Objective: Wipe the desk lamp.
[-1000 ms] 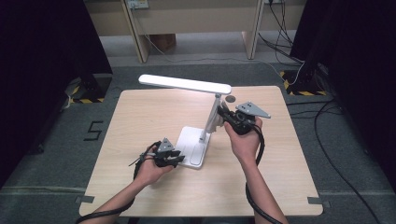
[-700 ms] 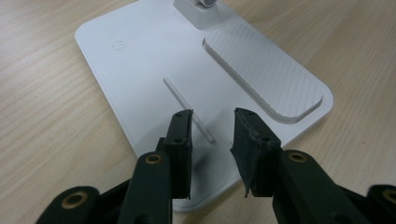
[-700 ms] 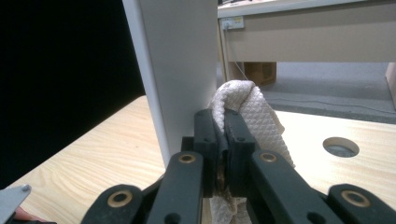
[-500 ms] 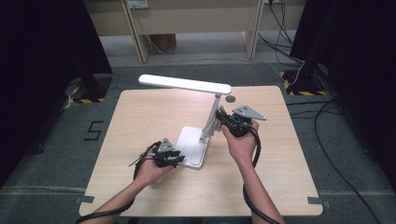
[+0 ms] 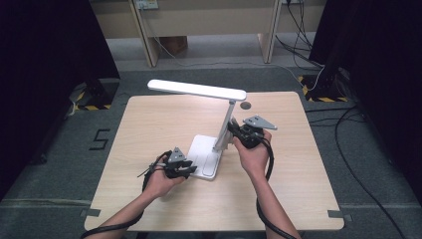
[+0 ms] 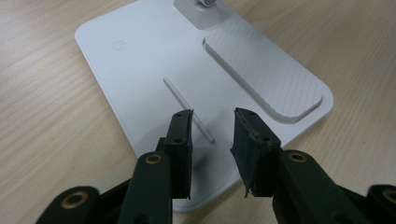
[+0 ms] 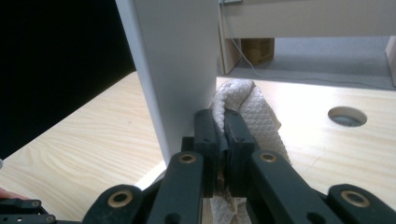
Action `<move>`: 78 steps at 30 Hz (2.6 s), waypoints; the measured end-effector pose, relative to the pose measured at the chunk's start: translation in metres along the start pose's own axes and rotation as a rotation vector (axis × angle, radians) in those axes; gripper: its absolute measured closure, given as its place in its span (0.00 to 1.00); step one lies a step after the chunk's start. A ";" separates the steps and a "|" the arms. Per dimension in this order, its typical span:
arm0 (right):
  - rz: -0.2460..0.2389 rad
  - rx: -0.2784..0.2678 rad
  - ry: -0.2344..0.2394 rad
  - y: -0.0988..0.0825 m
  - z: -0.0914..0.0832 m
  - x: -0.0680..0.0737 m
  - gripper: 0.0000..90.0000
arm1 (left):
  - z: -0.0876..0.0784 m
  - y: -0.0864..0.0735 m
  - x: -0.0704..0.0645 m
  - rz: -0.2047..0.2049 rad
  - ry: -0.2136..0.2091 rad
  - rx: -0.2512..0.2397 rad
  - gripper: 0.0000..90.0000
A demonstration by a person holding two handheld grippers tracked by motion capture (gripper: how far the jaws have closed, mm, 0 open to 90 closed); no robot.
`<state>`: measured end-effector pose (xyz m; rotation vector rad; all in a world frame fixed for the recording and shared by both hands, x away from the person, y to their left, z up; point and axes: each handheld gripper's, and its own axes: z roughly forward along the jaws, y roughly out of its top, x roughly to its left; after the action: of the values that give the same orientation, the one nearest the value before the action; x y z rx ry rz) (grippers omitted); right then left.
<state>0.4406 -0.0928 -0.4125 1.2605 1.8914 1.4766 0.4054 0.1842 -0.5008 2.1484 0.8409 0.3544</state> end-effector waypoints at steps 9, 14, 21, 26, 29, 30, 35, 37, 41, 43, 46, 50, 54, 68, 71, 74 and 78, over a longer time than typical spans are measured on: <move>0.025 0.025 -0.008 -0.011 0.006 0.002 0.96 | 0.000 0.000 0.000 -0.001 0.003 -0.002 0.74; 0.030 0.042 -0.013 -0.018 0.012 0.002 0.96 | 0.000 -0.001 0.000 -0.004 0.003 -0.004 0.74; 0.038 0.081 -0.015 -0.028 0.020 0.002 0.96 | 0.000 0.000 0.000 -0.003 0.001 -0.003 0.75; 0.045 0.108 -0.014 -0.035 0.024 0.003 0.96 | 0.000 0.000 -0.001 0.006 0.005 -0.001 0.75; 0.044 0.121 -0.012 -0.038 0.026 0.004 0.96 | 0.000 0.000 0.000 0.004 0.003 -0.001 0.75; 0.046 0.121 -0.013 -0.039 0.027 0.004 0.96 | 0.000 0.000 0.000 0.004 0.002 -0.001 0.75; 0.053 0.152 -0.013 -0.046 0.031 0.004 0.96 | 0.000 -0.001 -0.001 0.000 0.003 -0.007 0.75; 0.059 0.157 -0.010 -0.049 0.033 0.004 0.96 | 0.000 -0.001 0.000 0.000 0.003 -0.007 0.75; 0.062 0.171 -0.009 -0.055 0.037 0.004 0.96 | 0.000 -0.001 -0.001 0.002 0.003 -0.006 0.75; 0.064 0.184 -0.009 -0.059 0.038 0.005 0.96 | 0.000 -0.001 -0.001 0.000 0.003 -0.006 0.75; 0.062 0.208 -0.003 -0.067 0.041 0.005 0.96 | -0.001 -0.001 -0.001 0.002 0.002 -0.005 0.75; 0.066 0.240 0.006 -0.076 0.044 0.006 0.96 | -0.001 -0.001 -0.001 0.003 0.002 -0.005 0.75; 0.063 0.256 0.011 -0.080 0.046 0.006 0.96 | -0.001 -0.002 -0.001 -0.001 0.001 -0.007 0.75; 0.074 0.201 -0.034 -0.052 0.053 -0.013 0.96 | -0.001 -0.002 -0.001 -0.007 0.002 -0.010 0.75; 0.092 0.199 -0.039 -0.051 0.061 -0.017 0.96 | -0.001 -0.003 -0.001 -0.013 0.000 -0.013 0.75; 0.098 0.214 -0.034 -0.054 0.069 -0.017 0.96 | -0.001 -0.003 0.000 -0.015 -0.003 -0.012 0.75; 0.124 0.225 -0.040 -0.058 0.077 -0.022 0.95 | -0.001 -0.002 -0.001 -0.004 0.001 -0.007 0.75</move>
<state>0.4885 -0.0713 -0.4965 1.5219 2.0292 1.3149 0.4034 0.1849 -0.5016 2.1395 0.8435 0.3556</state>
